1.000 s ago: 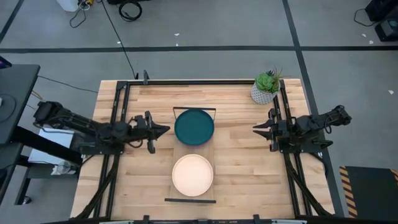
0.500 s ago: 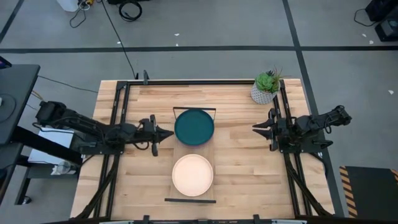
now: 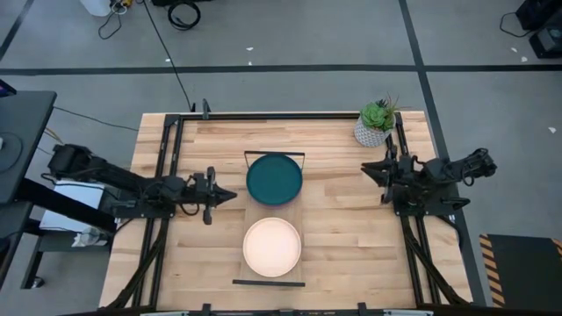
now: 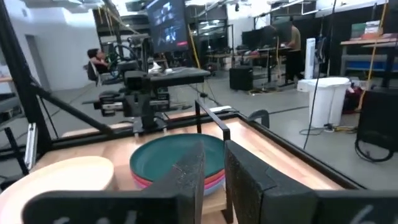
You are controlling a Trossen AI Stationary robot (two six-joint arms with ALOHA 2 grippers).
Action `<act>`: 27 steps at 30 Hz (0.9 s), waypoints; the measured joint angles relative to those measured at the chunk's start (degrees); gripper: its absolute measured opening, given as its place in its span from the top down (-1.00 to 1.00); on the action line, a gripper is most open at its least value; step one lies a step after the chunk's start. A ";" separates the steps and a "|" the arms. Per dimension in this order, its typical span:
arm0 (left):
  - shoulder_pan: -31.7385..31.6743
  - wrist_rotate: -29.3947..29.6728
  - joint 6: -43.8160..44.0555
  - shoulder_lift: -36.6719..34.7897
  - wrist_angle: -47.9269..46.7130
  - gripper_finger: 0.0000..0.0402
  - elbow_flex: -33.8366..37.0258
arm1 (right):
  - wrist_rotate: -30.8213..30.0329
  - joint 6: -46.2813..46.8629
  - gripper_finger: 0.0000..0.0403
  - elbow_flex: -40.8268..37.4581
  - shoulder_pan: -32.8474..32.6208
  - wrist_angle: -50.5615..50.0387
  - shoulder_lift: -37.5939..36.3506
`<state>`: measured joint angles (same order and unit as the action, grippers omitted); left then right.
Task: Place and stack plates onto a shelf
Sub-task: Return to Home Position
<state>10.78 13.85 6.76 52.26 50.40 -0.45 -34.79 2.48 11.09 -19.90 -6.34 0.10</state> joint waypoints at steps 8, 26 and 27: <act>-0.50 -1.88 -1.32 -12.57 -13.86 0.99 0.00 | -1.05 5.77 0.75 3.85 0.00 -8.12 0.04; -0.50 -10.32 -3.37 -44.28 -42.56 0.99 0.02 | -8.73 11.93 0.95 -10.75 0.06 15.99 0.20; -0.50 -10.34 -3.64 -46.17 -44.15 0.99 0.02 | -9.05 13.47 0.94 -10.75 0.06 15.62 0.24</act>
<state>10.28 3.51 3.12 6.09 6.26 -0.43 -43.84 15.96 0.34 -19.84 9.28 0.34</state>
